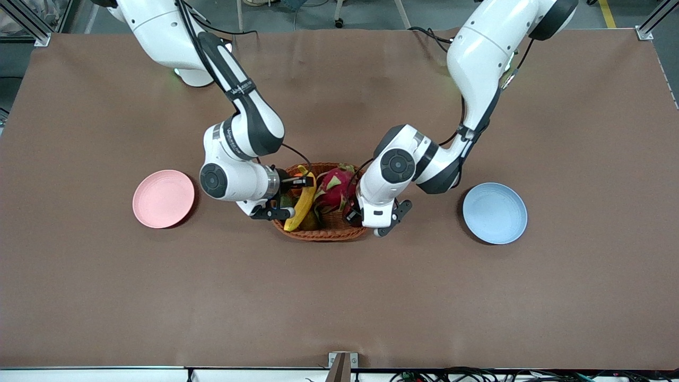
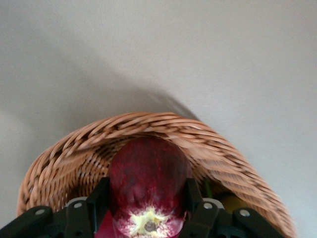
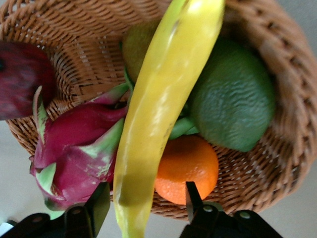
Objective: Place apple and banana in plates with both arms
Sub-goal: 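Grasp the red apple with the left gripper while the right grasps banana, then carry the apple to the blue plate with the left gripper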
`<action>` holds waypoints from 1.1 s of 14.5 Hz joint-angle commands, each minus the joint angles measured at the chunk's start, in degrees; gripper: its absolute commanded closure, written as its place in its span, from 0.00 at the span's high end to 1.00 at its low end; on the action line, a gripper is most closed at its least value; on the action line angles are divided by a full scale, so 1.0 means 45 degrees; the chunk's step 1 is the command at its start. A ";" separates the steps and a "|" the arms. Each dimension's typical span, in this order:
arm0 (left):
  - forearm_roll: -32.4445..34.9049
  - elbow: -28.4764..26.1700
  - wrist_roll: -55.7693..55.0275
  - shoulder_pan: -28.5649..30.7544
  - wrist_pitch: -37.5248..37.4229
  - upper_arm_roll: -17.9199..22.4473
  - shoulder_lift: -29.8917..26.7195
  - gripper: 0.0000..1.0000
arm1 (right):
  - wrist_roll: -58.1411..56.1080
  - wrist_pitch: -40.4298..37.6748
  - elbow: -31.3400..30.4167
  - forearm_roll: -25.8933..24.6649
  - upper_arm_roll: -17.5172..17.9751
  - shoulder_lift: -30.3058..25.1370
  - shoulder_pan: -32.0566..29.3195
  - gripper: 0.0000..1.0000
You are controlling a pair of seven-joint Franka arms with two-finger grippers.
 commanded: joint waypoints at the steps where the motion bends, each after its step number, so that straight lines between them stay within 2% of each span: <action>1: -0.0104 -0.0212 -0.0222 0.0309 -0.1092 0.0101 -0.1333 0.11 | 0.0465 -0.0079 0.0060 0.0265 -0.0114 0.0005 0.0235 0.68; 4: -0.0007 -0.0290 -0.0066 0.1148 -0.2127 0.0121 -0.2232 0.11 | 0.0583 -0.0060 0.0060 0.0284 -0.0114 0.0025 0.0235 0.67; 7: 0.1493 -0.0368 0.0596 0.2164 -0.3631 0.0101 -0.2410 0.10 | 0.0719 -0.0021 0.0099 0.0323 -0.0114 0.0122 0.0313 0.65; 10: 0.1848 -0.0952 0.2098 0.3102 -0.3772 0.0121 -0.2586 0.10 | 0.0798 0.0018 0.0119 0.0343 -0.0114 0.0259 0.0313 0.61; 16: 0.2357 -0.2886 0.6920 0.5620 -0.3870 0.0082 -0.3426 0.11 | 0.0818 -0.0001 0.0216 0.0362 -0.0095 0.0298 0.0313 0.57</action>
